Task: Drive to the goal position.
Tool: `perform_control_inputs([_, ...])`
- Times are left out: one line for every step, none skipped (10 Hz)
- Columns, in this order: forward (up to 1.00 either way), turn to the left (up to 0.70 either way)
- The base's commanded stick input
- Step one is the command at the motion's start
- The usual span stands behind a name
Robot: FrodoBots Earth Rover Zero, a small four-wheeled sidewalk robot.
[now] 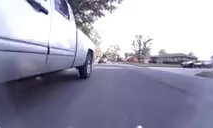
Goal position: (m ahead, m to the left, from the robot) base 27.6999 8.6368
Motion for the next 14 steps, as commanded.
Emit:
perform_control_inputs([1.00, 0.00])
perform_control_inputs([1.00, 0.00])
perform_control_inputs([1.00, 0.00])
perform_control_inputs([1.00, 0.00])
perform_control_inputs([1.00, 0.00])
perform_control_inputs([1.00, 0.00])
perform_control_inputs([1.00, 0.00])
perform_control_inputs([1.00, 0.00])
perform_control_inputs([1.00, -0.01])
perform_control_inputs([1.00, -0.01])
perform_control_inputs([1.00, -0.02])
perform_control_inputs([1.00, -0.01])
perform_control_inputs([1.00, 0.00])
perform_control_inputs([1.00, 0.00])
